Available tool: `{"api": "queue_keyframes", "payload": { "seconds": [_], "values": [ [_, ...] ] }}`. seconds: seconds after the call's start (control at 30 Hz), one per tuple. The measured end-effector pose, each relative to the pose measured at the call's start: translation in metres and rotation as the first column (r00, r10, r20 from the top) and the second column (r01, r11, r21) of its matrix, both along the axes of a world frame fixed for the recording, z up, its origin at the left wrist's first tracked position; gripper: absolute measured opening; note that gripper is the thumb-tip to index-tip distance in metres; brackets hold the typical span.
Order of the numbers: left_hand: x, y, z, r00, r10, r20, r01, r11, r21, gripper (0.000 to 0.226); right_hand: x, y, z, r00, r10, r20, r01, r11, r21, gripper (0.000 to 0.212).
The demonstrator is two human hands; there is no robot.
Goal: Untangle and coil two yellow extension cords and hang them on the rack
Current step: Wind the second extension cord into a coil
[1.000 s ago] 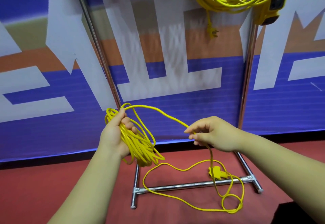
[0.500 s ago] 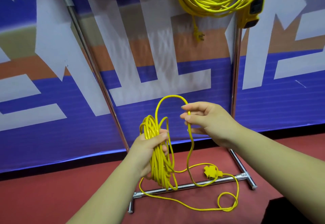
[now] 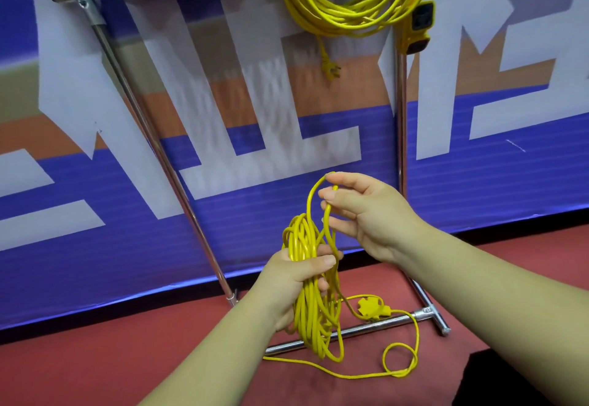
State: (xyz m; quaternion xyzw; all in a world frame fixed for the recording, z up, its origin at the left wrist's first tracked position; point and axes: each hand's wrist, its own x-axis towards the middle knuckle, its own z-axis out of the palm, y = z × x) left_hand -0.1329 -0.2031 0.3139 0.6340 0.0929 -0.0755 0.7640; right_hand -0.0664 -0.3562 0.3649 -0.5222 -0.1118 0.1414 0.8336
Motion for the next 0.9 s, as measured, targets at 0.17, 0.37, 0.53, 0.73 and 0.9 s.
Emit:
{"api": "queue_keyframes", "payload": {
  "seconds": [0.17, 0.37, 0.53, 0.73, 0.9],
  "values": [
    [0.001, -0.01, 0.002, 0.999, 0.015, 0.03, -0.016, 0.999, 0.047, 0.049, 0.003, -0.005, -0.001, 0.999, -0.04, -0.004, 0.04, 0.999, 0.014, 0.026],
    [0.004, -0.002, 0.012, 0.995, 0.025, 0.095, -0.026, 1.0, 0.014, 0.019, 0.008, -0.016, -0.001, 0.989, -0.088, 0.121, 0.097, 0.993, -0.064, 0.028],
    [0.005, 0.017, 0.037, 0.984, 0.127, 0.128, -0.103, 0.979, -0.178, 0.014, 0.009, -0.017, -0.013, 0.977, -0.047, 0.206, 0.083, 0.983, -0.167, 0.024],
    [-0.003, 0.035, 0.067, 0.967, 0.163, 0.195, -0.09, 0.938, -0.336, 0.023, 0.008, 0.007, -0.065, 0.886, 0.395, 0.241, -0.166, 0.759, -0.63, 0.027],
    [-0.007, 0.052, 0.072, 0.961, 0.182, 0.208, -0.066, 0.882, -0.466, 0.021, 0.012, 0.026, -0.079, 0.855, 0.472, 0.216, -0.228, 0.715, -0.661, 0.027]
  ]
}}
